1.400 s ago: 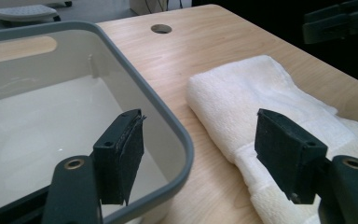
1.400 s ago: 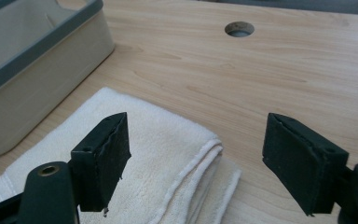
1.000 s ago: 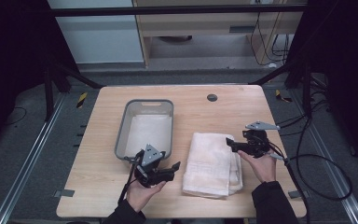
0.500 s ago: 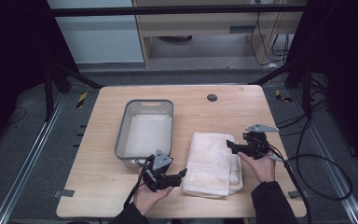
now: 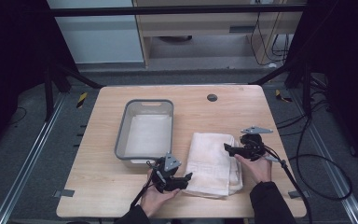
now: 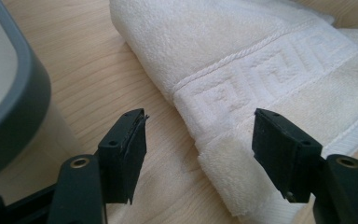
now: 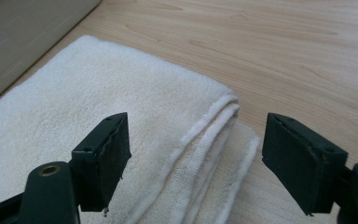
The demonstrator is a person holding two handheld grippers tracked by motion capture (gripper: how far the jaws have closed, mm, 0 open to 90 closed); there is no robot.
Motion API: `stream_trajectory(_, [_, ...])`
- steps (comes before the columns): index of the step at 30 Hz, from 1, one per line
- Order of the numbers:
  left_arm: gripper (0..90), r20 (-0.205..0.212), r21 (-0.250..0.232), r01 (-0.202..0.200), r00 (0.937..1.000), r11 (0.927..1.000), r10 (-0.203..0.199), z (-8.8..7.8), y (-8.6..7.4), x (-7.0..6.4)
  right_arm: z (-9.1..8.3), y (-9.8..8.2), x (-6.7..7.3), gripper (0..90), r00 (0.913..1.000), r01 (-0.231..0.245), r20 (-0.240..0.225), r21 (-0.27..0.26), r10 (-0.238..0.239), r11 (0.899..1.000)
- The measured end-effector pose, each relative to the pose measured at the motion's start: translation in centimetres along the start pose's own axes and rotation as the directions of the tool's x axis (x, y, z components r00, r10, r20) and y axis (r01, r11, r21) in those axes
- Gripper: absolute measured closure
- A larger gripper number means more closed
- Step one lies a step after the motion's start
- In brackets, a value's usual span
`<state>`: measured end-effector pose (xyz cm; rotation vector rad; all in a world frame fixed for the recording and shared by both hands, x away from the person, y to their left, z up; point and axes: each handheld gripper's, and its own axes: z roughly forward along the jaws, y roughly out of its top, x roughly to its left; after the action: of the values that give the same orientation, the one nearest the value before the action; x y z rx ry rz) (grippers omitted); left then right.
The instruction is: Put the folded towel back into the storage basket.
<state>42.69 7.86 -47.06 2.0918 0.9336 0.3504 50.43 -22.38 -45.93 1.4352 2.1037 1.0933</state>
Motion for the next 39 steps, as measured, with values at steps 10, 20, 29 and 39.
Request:
stream_trajectory(10, [32.3, 0.021, 0.027, 0.035, 0.9991, 0.9990, -0.036, 1.6, -0.6, 0.1, 1.1, -0.8, -0.3, 23.8, 0.9998, -0.015, -0.009, 0.049, 0.016, 0.999])
stream_trajectory(20, [31.7, 0.025, 0.051, 0.034, 0.9990, 0.9981, -0.036, 2.4, -0.9, 0.1, 2.0, -1.7, -0.3, 24.3, 0.9991, -0.038, -0.015, 0.070, 0.039, 0.997])
stream_trajectory(29, [35.4, 0.046, 0.066, 0.045, 0.9978, 0.9968, -0.048, 2.8, -1.0, 0.1, 2.6, -2.2, -0.4, 24.8, 0.9972, -0.070, -0.022, 0.089, 0.072, 0.994])
stream_trajectory(39, [44.2, 0.110, 0.080, 0.066, 0.9912, 0.9946, -0.074, 3.2, -1.0, 0.2, 2.9, -2.4, -0.7, 34.0, 0.9873, -0.130, -0.077, 0.113, 0.139, 0.985])
